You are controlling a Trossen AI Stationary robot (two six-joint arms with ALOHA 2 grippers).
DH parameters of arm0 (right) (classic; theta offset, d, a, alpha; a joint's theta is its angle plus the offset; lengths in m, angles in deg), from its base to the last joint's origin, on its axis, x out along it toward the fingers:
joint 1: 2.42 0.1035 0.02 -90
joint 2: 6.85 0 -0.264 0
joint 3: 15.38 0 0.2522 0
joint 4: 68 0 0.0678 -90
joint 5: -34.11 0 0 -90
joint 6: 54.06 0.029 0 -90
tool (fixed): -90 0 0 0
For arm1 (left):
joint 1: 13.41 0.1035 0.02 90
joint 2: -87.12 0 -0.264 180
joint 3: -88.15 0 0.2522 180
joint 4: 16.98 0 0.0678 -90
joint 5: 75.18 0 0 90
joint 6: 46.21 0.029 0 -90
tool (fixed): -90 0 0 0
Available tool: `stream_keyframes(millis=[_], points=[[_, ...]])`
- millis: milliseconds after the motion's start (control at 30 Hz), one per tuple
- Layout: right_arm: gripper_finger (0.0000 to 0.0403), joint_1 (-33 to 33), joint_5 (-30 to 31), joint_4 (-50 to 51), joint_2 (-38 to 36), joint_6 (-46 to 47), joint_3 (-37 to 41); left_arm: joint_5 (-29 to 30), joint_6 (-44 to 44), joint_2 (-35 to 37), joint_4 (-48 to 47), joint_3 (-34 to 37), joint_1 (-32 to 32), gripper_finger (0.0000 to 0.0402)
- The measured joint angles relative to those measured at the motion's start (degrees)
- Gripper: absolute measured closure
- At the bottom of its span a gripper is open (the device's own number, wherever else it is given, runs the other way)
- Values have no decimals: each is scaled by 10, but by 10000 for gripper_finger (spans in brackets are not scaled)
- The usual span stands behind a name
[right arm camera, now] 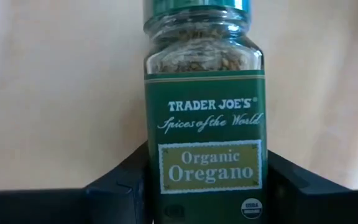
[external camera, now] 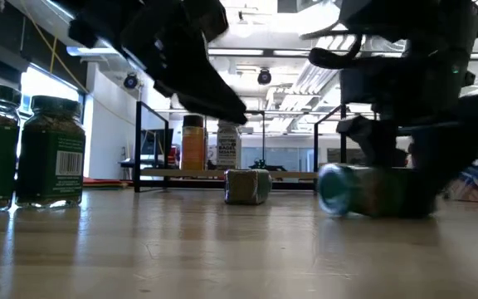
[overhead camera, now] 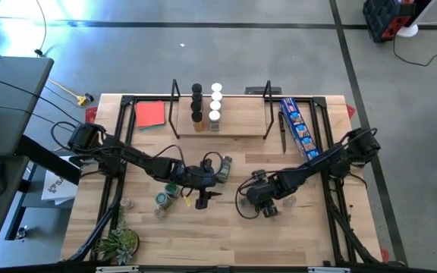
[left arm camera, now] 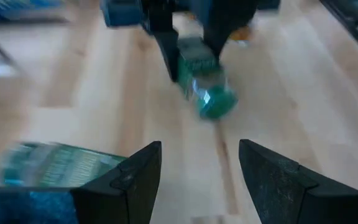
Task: Shelf spices
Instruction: Put the green seasoning bottle on the shelf
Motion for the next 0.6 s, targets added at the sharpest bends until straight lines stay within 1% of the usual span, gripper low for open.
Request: stream_keyframes(millis=[33,67,100,133,200,267,333,400,467,533,600], points=[[219,0,29,0,-5,14,1,30,5,7,0,0,-6,193],[219,0,77,-5,-12,24,2,65,9,14,-1,0,-12,193],[219,-1,142,-14,-19,31,6,103,10,21,-1,0,-17,193],[219,-2,193,-28,-26,44,15,144,9,27,0,0,-22,193],[219,-2,309,-72,-43,77,39,223,0,36,2,0,-28,193],[219,-2,403,-158,-66,107,67,283,-11,46,10,4,-29,193],[219,-2,462,-271,-78,111,100,320,-24,51,25,4,-25,193],[219,-2,485,-373,-78,84,130,319,-37,51,47,4,-17,193],[219,-2,487,-459,-78,54,143,277,-38,51,78,5,-3,190],[219,-6,495,-503,-78,31,145,232,-38,51,104,4,11,184],[219,-8,518,-519,-77,10,145,213,-47,51,122,4,25,175]])
